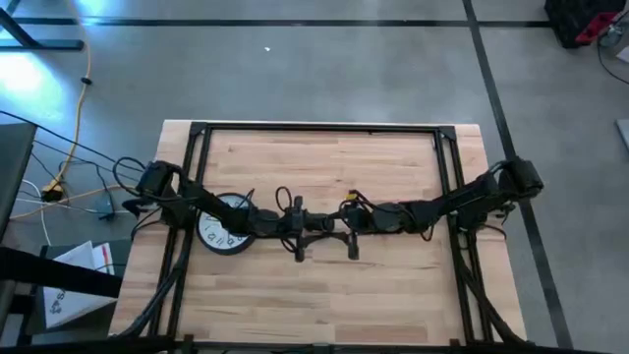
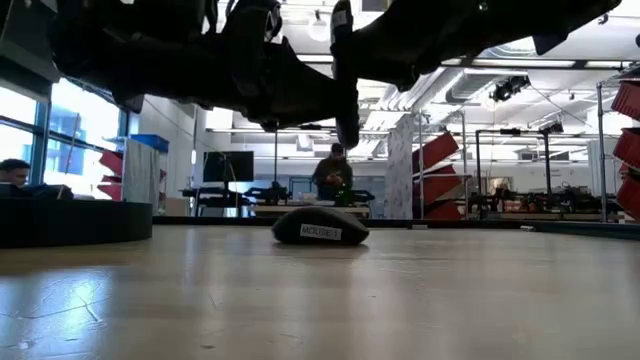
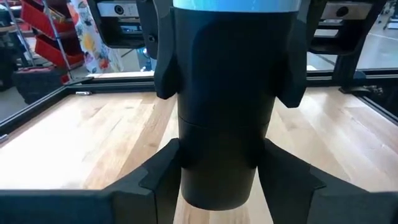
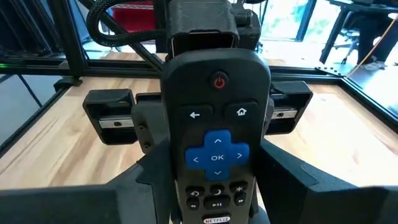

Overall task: Insert battery
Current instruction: Open the black remote battery compartment

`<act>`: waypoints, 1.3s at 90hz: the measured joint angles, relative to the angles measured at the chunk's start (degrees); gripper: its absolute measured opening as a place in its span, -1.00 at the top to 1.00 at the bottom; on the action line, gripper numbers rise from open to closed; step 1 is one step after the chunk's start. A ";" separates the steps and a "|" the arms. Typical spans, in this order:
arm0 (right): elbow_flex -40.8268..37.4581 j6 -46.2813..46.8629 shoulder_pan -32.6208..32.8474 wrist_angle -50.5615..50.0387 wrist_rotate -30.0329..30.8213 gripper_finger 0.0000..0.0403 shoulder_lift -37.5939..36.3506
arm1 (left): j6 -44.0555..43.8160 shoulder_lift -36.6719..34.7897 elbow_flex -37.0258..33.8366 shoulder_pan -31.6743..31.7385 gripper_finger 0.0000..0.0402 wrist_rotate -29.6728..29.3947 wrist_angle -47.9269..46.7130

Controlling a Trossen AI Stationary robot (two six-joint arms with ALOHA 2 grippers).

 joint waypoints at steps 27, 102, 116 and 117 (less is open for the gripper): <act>0.02 0.40 0.03 -1.36 0.78 0.23 -0.02 | 0.04 0.07 0.00 0.00 0.18 0.35 -2.19; 0.52 4.69 0.29 -9.00 2.56 0.23 -0.61 | 1.79 -3.94 -0.21 -1.32 0.18 -1.61 -9.47; 0.55 7.79 1.20 -11.06 2.15 0.23 -0.71 | 1.80 -5.68 -0.31 -2.25 0.18 -1.42 -11.08; 0.55 7.99 1.30 -11.19 2.16 0.23 -0.74 | 1.77 -5.71 -0.31 -2.32 0.18 -1.39 -11.08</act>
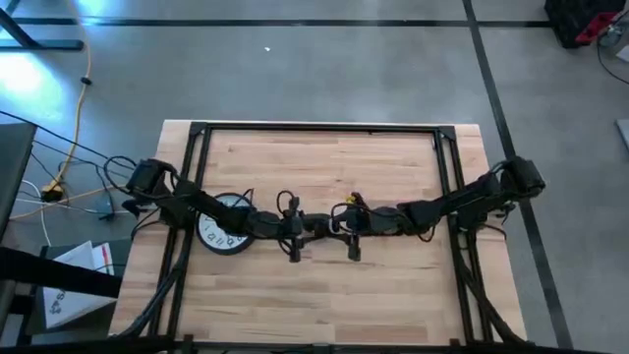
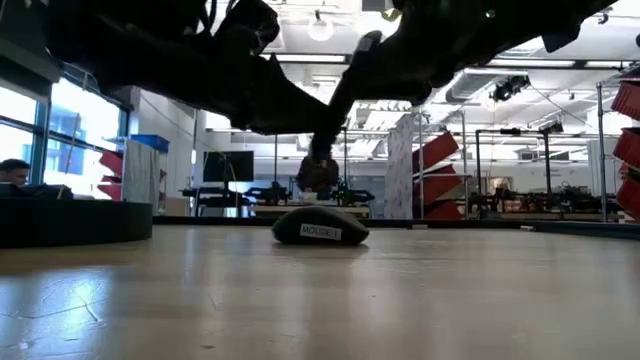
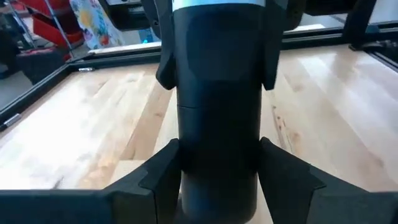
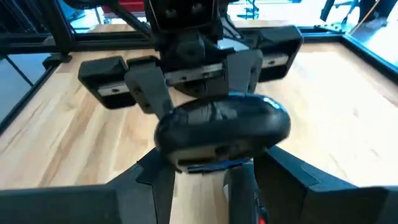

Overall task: Insert battery
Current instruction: Open the black remote battery compartment

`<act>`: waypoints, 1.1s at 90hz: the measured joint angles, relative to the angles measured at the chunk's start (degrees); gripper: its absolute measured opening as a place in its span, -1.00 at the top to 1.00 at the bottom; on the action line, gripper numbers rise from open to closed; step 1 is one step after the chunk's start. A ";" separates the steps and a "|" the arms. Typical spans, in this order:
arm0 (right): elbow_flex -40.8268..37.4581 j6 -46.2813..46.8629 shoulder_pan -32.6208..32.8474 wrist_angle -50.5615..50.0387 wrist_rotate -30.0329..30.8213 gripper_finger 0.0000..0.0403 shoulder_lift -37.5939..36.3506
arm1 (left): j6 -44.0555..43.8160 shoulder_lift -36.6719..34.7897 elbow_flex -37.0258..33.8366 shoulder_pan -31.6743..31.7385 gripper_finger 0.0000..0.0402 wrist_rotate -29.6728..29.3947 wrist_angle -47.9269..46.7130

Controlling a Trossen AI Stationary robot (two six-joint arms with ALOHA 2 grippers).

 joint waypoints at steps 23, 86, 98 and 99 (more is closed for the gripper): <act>-0.04 6.34 2.90 -4.28 -0.38 0.25 -0.03 | -1.48 -0.13 -0.02 -2.49 0.18 0.12 -0.65; -0.31 23.45 11.90 -3.39 2.56 0.80 14.29 | -11.22 -0.24 0.09 -9.98 0.19 -3.89 -6.12; -0.31 20.58 13.40 -0.26 2.55 0.82 14.51 | -12.86 -0.24 0.09 -13.06 0.19 -5.01 -6.69; -0.31 20.32 13.55 -0.05 2.54 0.82 14.51 | -13.09 -0.24 0.09 -13.35 0.19 -5.13 -6.66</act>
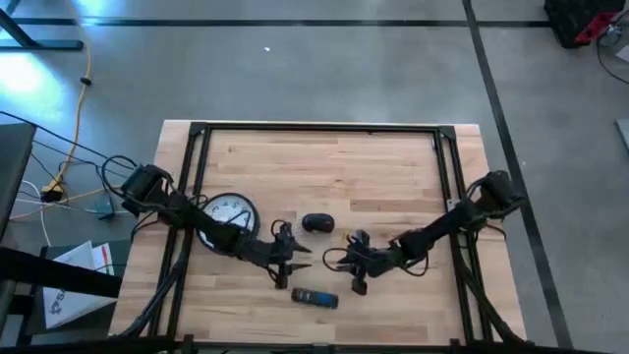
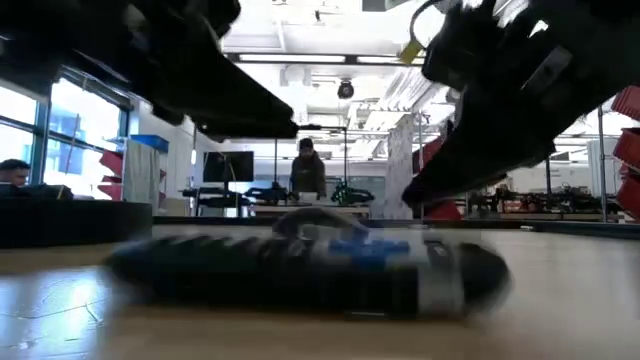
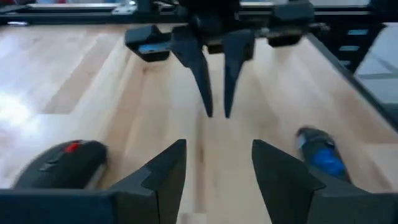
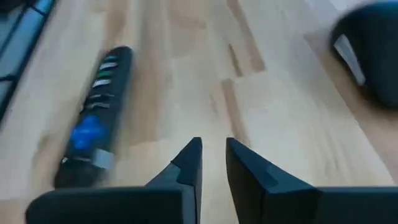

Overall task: Insert battery
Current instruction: Open the black remote battery compartment, then open the remote battery compartment

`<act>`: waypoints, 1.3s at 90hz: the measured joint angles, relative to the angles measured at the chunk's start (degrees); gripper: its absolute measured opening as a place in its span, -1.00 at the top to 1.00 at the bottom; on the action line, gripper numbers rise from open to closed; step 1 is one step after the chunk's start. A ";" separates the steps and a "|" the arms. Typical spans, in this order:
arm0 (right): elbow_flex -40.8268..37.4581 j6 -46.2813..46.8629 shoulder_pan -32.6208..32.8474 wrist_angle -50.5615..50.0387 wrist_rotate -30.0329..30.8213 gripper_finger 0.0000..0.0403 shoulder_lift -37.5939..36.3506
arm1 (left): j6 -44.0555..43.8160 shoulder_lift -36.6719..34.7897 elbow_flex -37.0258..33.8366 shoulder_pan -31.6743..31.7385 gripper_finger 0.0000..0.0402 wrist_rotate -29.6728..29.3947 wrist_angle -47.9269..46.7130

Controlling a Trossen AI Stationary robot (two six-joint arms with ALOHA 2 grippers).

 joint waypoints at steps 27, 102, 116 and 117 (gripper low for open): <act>5.87 -1.26 4.23 -2.33 0.82 0.82 2.54 | -7.80 -0.02 1.11 -9.07 0.18 -7.05 -2.31; 43.19 7.30 14.10 -32.26 4.39 0.77 23.69 | -20.54 14.76 14.44 -25.75 0.20 -17.45 -11.14; 43.19 7.78 14.11 -32.61 4.36 0.56 23.69 | -15.02 16.80 14.56 -25.75 0.15 -18.20 -10.96; 43.19 7.78 14.15 -32.71 4.37 0.54 23.69 | -14.46 16.99 14.66 -25.75 0.15 -18.23 -10.98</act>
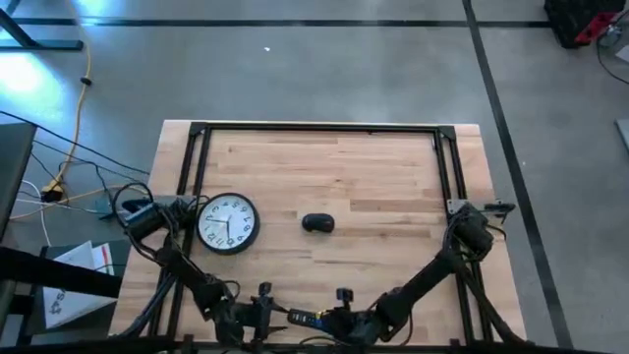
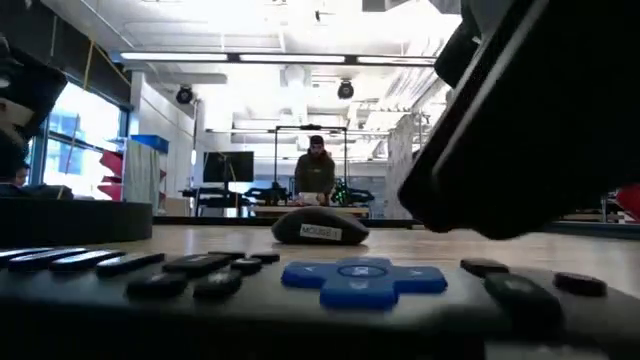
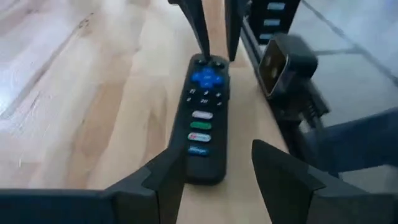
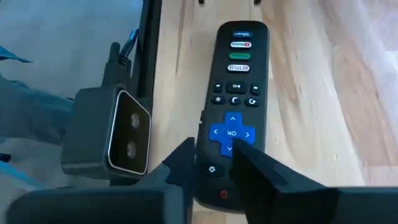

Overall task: Insert battery
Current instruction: Open the remote battery compartment

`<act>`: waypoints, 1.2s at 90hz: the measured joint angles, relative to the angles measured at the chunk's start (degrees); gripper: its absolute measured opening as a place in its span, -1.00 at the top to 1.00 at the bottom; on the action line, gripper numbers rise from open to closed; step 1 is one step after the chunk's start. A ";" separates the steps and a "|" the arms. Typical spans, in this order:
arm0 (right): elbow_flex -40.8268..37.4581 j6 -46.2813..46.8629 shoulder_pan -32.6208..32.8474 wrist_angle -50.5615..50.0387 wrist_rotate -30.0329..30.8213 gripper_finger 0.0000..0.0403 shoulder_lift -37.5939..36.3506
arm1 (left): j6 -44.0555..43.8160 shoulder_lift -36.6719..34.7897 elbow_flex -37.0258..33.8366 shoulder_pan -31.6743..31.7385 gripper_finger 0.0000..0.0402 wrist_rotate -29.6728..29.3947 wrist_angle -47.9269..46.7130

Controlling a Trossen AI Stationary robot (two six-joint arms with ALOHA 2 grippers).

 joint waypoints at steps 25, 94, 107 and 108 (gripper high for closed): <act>0.00 -2.57 0.28 -3.36 0.27 0.20 0.00 | 14.04 3.08 3.05 1.27 -0.06 -0.48 0.18; -0.02 -6.44 -0.16 -0.44 4.06 0.39 3.82 | 6.23 5.90 3.50 5.77 -0.04 4.48 -0.16; -0.09 0.29 -1.68 -0.59 0.40 0.58 3.47 | 7.37 3.43 3.33 6.57 0.09 3.54 -5.04; -0.09 0.73 -1.84 -0.61 -0.03 0.59 3.40 | 7.49 3.22 3.33 6.64 0.10 3.56 -5.50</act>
